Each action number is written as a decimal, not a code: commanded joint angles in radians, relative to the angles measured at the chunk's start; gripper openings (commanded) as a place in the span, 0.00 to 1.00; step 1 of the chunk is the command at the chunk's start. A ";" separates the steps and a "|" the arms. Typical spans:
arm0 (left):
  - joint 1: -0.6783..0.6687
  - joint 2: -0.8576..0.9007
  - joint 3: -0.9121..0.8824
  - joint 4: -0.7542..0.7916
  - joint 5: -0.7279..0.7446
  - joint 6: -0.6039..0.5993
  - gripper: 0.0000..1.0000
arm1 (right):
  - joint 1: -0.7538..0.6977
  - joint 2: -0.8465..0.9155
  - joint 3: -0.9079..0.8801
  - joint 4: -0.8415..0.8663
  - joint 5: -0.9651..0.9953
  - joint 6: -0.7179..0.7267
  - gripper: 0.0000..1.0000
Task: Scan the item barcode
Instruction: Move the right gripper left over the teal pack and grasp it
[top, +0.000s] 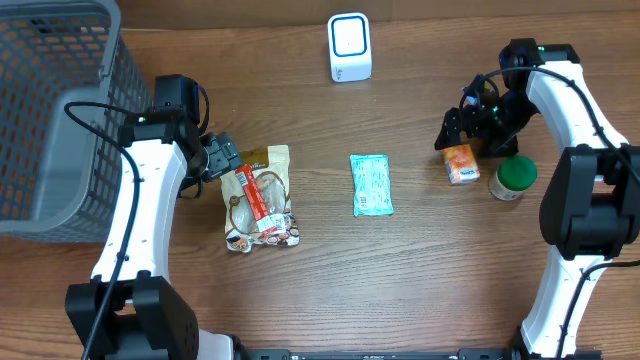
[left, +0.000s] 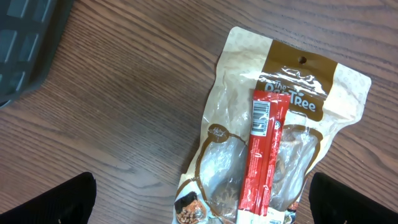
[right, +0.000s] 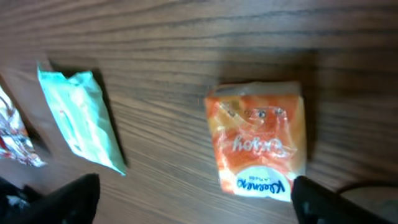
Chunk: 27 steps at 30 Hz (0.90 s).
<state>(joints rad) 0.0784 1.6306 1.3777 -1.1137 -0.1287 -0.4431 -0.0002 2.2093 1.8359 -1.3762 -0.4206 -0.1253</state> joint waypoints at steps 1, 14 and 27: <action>0.000 -0.001 0.016 0.000 -0.009 -0.010 1.00 | 0.000 -0.018 -0.002 0.011 -0.002 0.030 1.00; 0.000 -0.001 0.016 0.000 -0.009 -0.010 1.00 | 0.208 -0.059 -0.003 0.093 0.012 0.143 1.00; 0.000 -0.001 0.016 0.000 -0.009 -0.010 1.00 | 0.432 -0.058 -0.019 0.095 0.117 0.287 1.00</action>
<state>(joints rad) 0.0784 1.6306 1.3777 -1.1137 -0.1287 -0.4427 0.4248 2.2074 1.8336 -1.2770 -0.3275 0.1349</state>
